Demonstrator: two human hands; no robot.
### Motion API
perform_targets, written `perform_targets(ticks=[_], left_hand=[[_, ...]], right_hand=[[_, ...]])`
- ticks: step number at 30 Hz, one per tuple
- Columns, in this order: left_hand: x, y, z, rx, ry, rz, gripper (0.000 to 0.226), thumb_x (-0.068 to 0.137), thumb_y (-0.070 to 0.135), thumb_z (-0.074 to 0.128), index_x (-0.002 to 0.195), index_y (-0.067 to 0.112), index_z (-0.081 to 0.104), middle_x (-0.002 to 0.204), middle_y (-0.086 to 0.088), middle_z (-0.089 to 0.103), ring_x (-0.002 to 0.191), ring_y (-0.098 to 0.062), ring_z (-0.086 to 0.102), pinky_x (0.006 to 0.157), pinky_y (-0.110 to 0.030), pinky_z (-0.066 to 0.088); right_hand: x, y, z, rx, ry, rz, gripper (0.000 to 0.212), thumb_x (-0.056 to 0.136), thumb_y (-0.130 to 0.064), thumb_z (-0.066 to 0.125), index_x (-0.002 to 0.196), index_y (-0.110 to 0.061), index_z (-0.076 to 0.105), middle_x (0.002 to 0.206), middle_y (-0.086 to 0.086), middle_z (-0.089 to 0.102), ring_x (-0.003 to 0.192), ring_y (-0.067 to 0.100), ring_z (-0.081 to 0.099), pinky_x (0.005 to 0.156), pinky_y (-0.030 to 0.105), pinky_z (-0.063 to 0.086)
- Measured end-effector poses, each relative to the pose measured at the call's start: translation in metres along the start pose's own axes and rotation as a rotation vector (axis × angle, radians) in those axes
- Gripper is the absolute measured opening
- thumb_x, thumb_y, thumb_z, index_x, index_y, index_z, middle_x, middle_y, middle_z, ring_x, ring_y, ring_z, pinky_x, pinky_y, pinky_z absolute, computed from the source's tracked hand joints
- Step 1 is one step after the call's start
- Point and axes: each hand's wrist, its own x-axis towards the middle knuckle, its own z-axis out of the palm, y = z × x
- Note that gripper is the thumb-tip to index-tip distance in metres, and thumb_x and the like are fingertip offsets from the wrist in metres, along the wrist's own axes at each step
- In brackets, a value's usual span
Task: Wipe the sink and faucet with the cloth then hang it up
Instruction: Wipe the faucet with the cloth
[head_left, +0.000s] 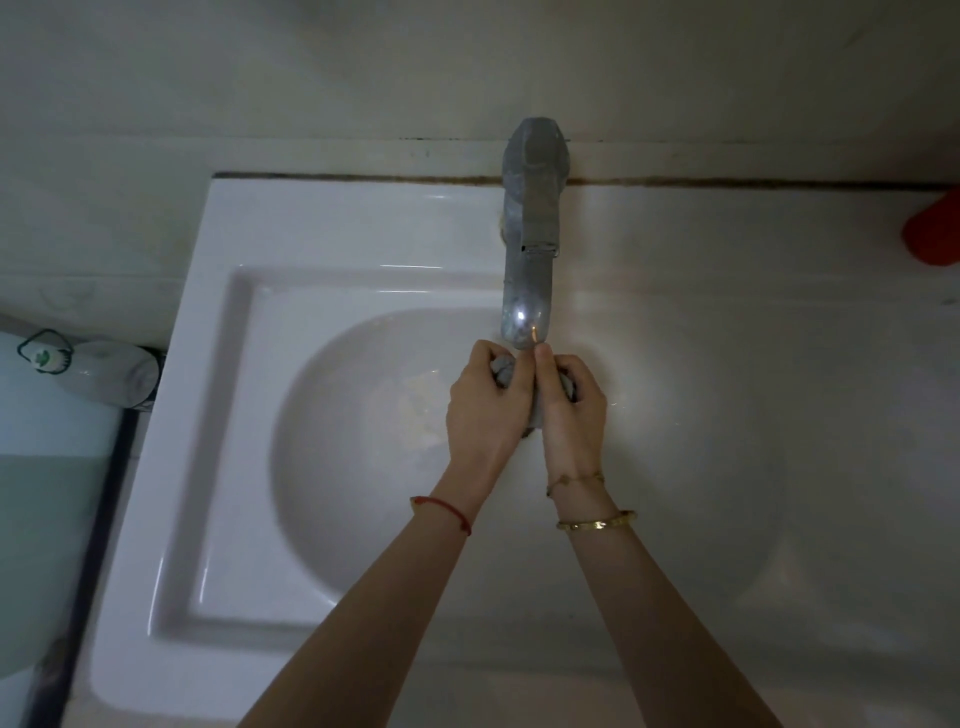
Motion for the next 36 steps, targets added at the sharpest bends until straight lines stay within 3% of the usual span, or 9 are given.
perform_targets(ticks=[5, 9, 14, 17, 23, 26, 29, 31, 36], left_hand=[[-0.004, 0.008, 0.008, -0.147, 0.059, 0.007, 0.044, 0.099, 0.028, 0.055, 0.075, -0.009, 0.053, 0.062, -0.009, 0.054, 0.053, -0.007, 0.045, 0.049, -0.018, 0.038], [-0.002, 0.003, 0.009, -0.208, 0.105, -0.005, 0.04, 0.095, 0.014, 0.057, 0.058, 0.004, 0.046, 0.05, -0.002, 0.04, 0.047, -0.005, 0.034, 0.044, -0.017, 0.029], [0.002, -0.008, 0.01, -0.159, 0.093, -0.001, 0.04, 0.092, 0.004, 0.046, 0.056, 0.012, 0.033, 0.05, 0.003, 0.032, 0.047, -0.006, 0.028, 0.047, -0.022, 0.024], [0.002, -0.016, 0.011, -0.132, 0.064, 0.011, 0.038, 0.093, 0.004, 0.044, 0.057, 0.011, 0.034, 0.052, 0.001, 0.033, 0.049, -0.006, 0.028, 0.048, -0.025, 0.025], [-0.002, -0.03, 0.013, -0.15, 0.024, 0.036, 0.033, 0.09, 0.009, 0.045, 0.057, 0.005, 0.039, 0.052, -0.001, 0.039, 0.051, -0.007, 0.034, 0.049, -0.03, 0.029], [-0.008, -0.034, 0.014, -0.17, 0.0, 0.016, 0.032, 0.088, 0.013, 0.046, 0.06, -0.004, 0.045, 0.053, -0.003, 0.044, 0.05, -0.007, 0.038, 0.048, -0.027, 0.033], [-0.012, -0.039, 0.015, -0.147, -0.024, -0.016, 0.041, 0.093, 0.004, 0.048, 0.054, 0.015, 0.051, 0.047, 0.011, 0.05, 0.047, -0.002, 0.045, 0.048, -0.02, 0.037], [-0.015, -0.044, 0.016, -0.129, -0.036, -0.035, 0.042, 0.093, 0.005, 0.047, 0.053, 0.019, 0.05, 0.046, 0.011, 0.049, 0.047, -0.003, 0.043, 0.048, -0.022, 0.036], [-0.021, -0.054, 0.015, -0.091, -0.035, -0.05, 0.037, 0.085, 0.025, 0.042, 0.063, -0.005, 0.049, 0.052, -0.009, 0.045, 0.05, -0.013, 0.039, 0.048, -0.031, 0.031]], right_hand=[[0.002, -0.001, 0.014, -0.075, 0.102, -0.066, 0.04, 0.095, -0.031, 0.059, 0.06, -0.012, 0.058, 0.058, 0.003, 0.062, 0.057, 0.011, 0.056, 0.056, 0.028, 0.048], [0.006, 0.005, 0.015, -0.107, 0.072, -0.156, 0.043, 0.094, -0.015, 0.055, 0.051, -0.013, 0.049, 0.049, 0.007, 0.053, 0.048, 0.012, 0.046, 0.047, 0.025, 0.038], [0.009, 0.015, 0.01, -0.178, -0.02, -0.25, 0.037, 0.086, -0.01, 0.043, 0.05, -0.005, 0.036, 0.045, 0.007, 0.036, 0.045, 0.007, 0.029, 0.044, 0.025, 0.025], [0.011, 0.021, 0.005, -0.241, -0.067, -0.302, 0.035, 0.086, -0.01, 0.042, 0.052, -0.004, 0.037, 0.045, 0.015, 0.036, 0.044, 0.009, 0.028, 0.044, 0.025, 0.023], [0.012, 0.032, -0.003, -0.316, -0.144, -0.363, 0.035, 0.086, -0.022, 0.039, 0.053, -0.01, 0.037, 0.045, -0.001, 0.033, 0.043, 0.009, 0.028, 0.042, 0.031, 0.025], [0.008, 0.037, -0.007, -0.324, -0.165, -0.324, 0.035, 0.087, -0.023, 0.04, 0.052, -0.024, 0.034, 0.043, -0.011, 0.034, 0.042, 0.008, 0.03, 0.042, 0.029, 0.025], [0.003, 0.042, -0.012, -0.307, -0.183, -0.308, 0.045, 0.089, -0.011, 0.043, 0.055, -0.039, 0.035, 0.044, -0.014, 0.044, 0.042, 0.004, 0.037, 0.046, 0.018, 0.028], [0.0, 0.048, -0.014, -0.305, -0.193, -0.283, 0.045, 0.09, -0.009, 0.043, 0.056, -0.038, 0.039, 0.044, -0.014, 0.045, 0.042, 0.003, 0.04, 0.047, 0.016, 0.03], [-0.005, 0.063, -0.02, -0.322, -0.196, -0.258, 0.036, 0.09, -0.03, 0.04, 0.056, -0.019, 0.042, 0.045, -0.006, 0.04, 0.042, 0.007, 0.035, 0.043, 0.025, 0.029]])
